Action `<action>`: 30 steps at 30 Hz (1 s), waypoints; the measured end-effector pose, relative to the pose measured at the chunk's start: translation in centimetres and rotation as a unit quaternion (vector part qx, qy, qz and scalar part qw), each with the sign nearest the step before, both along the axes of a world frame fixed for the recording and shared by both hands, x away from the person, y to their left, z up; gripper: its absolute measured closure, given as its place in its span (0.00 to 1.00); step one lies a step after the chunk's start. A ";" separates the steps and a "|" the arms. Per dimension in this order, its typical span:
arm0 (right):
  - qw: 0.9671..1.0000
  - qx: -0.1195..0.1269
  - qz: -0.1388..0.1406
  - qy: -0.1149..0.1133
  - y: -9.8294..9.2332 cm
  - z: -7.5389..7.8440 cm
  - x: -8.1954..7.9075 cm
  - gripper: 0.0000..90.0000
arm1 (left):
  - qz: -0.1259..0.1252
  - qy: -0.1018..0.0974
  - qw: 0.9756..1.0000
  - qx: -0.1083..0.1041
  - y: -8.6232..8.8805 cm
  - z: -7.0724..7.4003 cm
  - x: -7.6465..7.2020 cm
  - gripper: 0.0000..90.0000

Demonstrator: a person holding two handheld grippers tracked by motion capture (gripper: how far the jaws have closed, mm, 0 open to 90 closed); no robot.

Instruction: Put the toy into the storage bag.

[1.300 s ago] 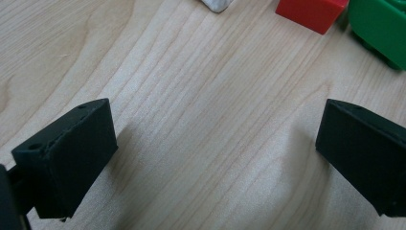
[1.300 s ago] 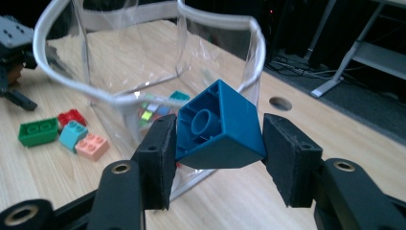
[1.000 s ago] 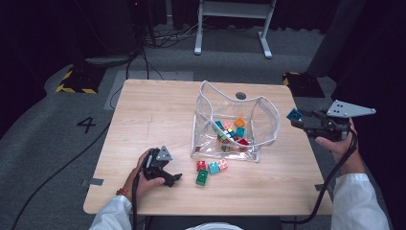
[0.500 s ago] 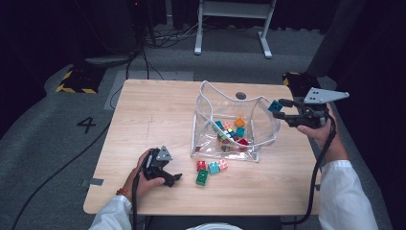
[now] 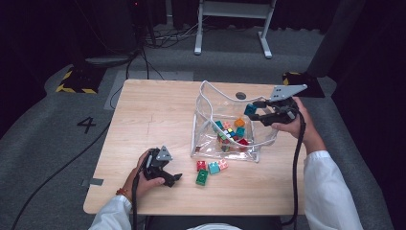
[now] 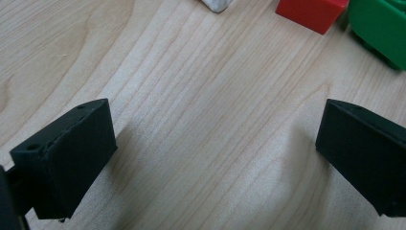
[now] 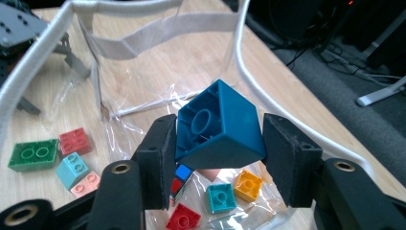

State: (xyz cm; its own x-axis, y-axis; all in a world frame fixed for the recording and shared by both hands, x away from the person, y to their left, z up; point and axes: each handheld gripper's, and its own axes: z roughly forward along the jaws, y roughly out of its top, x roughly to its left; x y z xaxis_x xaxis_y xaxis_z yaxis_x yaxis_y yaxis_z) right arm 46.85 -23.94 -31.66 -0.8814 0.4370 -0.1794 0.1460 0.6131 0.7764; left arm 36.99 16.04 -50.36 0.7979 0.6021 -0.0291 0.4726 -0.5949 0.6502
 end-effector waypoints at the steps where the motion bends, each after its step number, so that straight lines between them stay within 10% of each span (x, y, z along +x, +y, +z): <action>1: 1.000 -0.008 0.002 0.001 0.3 -0.2 0.2 0.53 | 0.000 0.000 1.000 0.000 0.0 0.0 0.0 0.00; 10: 0.996 -0.090 -0.001 0.026 2.6 -1.1 1.4 0.53 | 0.000 0.000 1.000 0.000 0.0 0.0 0.0 0.00; 17: 0.983 -0.180 -0.007 0.036 3.4 -2.5 2.5 0.53 | 0.000 0.000 1.000 0.000 0.0 0.0 0.0 0.00; 21: 0.970 -0.236 -0.026 0.050 3.1 -3.1 2.7 0.53 | 0.000 0.000 1.000 0.000 0.0 0.0 0.0 0.00; 30: 0.958 -0.275 -0.046 0.067 0.9 -3.2 2.7 0.53 | 0.000 0.000 1.000 0.000 0.0 0.0 0.0 0.00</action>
State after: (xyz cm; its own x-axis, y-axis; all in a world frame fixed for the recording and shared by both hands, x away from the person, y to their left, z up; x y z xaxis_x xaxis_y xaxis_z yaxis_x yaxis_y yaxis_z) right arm 49.60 -23.03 -34.90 -0.8750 0.3851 -0.2935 0.2941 0.9042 0.3096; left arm 36.99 16.04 -50.36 0.7980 0.6020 -0.0286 0.4723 -0.5952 0.6501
